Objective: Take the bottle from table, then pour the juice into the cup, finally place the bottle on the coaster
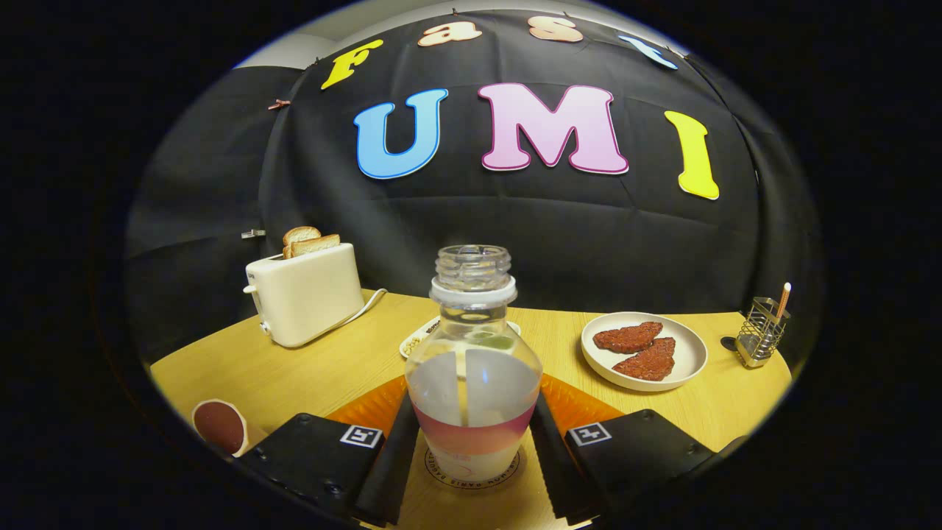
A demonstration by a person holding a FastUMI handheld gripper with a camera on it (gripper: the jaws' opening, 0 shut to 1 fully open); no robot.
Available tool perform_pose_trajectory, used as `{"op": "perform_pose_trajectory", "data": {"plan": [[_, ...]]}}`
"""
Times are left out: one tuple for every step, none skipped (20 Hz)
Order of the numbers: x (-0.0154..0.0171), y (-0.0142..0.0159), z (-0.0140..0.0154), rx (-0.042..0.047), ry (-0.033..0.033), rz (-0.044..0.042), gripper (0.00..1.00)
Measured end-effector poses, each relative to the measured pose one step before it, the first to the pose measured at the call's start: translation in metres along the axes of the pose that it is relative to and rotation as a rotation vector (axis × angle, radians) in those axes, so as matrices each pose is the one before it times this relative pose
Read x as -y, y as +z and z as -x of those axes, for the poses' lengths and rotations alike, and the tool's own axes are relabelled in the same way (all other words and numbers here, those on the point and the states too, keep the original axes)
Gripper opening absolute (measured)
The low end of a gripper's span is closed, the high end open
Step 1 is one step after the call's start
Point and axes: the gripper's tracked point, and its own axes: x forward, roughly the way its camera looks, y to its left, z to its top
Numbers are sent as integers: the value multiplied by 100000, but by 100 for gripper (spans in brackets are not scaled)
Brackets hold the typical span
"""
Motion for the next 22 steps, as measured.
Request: {"op": "perform_pose_trajectory", "data": {"plan": [[-207, 2, -18, 155, 565, 350, 77], [-158, -10, 47, -3, 308, 481, 78], [-108, 106, 29, 341, 649, 240, 78], [-140, 118, 22, 290, 459, 247, 81], [-65, 119, 139, 302, 164, 205, 85], [48, 57, 7, -54, -192, 196, 94], [163, 101, 190, -69, -553, 280, 98], [65, 109, 158, -35, -166, 336, 100], [107, 93, 258, -353, -482, 241, 100], [388, 115, 286, -555, -1364, 319, 100], [251, 185, 440, -243, -908, 155, 100], [9, 315, 379, -151, 165, -180, 100], [-204, 253, 514, -232, 729, -365, 100], [-142, 353, 517, -143, 614, -270, 100], [-84, 364, 643, 152, 186, -74, 100], [57, 500, 661, 84, -675, 194, 100], [179, 631, 760, 849, -953, 259, 100], [-203, 711, 861, 1014, 351, 11, 100], [-336, 764, 865, 1254, 354, 230, 100], [-52, 846, 826, 925, -231, 247, 100], [-193, 903, 849, 1016, 793, -10, 100], [-219, 891, 969, 737, 894, -132, 100]]}}
